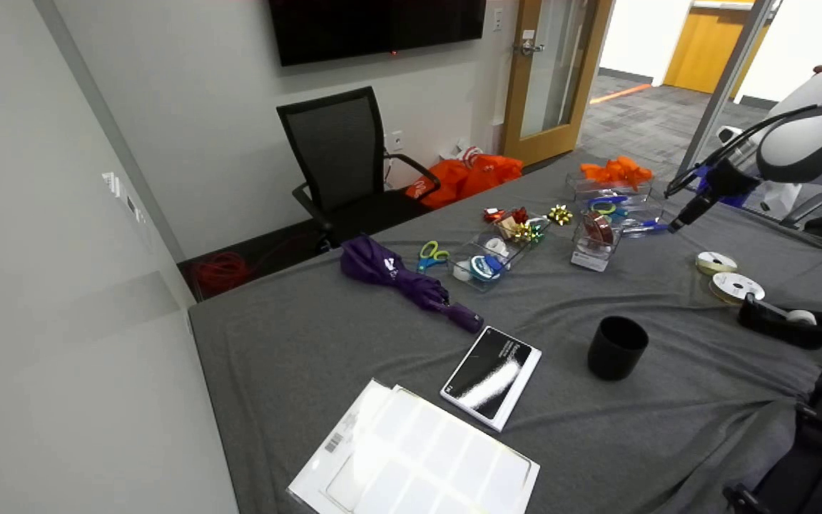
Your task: Put the circular object inside the transparent box
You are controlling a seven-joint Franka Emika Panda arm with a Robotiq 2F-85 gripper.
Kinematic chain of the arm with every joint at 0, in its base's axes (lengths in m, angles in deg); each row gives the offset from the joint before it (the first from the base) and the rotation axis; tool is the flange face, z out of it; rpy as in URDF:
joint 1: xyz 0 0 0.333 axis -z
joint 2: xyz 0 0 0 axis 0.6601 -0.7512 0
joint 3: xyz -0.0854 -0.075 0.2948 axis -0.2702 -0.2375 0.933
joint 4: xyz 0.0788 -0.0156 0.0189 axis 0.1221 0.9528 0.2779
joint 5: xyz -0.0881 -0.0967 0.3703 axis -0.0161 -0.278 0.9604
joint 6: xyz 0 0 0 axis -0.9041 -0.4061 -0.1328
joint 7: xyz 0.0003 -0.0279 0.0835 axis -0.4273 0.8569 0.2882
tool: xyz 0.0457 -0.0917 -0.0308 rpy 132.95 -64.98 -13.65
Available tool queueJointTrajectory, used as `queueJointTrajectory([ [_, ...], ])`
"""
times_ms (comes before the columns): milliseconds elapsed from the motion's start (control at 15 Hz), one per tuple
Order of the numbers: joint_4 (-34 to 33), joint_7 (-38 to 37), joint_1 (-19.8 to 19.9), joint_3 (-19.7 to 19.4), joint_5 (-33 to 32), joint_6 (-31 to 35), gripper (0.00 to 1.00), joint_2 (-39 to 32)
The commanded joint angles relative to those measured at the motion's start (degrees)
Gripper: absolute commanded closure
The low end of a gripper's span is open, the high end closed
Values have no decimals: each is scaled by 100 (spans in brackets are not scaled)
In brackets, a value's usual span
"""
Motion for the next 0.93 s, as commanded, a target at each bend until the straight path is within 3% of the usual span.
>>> queueJointTrajectory([
  [0, 483, 142, -551, -812, 101, -12, 0, 898],
  [133, 557, 162, -1068, -1454, 15, -78, 0, 1102],
  [200, 536, -121, -798, -1232, -413, -103, 0, 978],
  [400, 463, -223, -958, -1379, -597, -131, 0, 913],
  [600, 213, 21, -671, -961, -9, -65, 0, 535],
  [867, -355, -6, -522, -589, 893, -584, 0, 178],
])
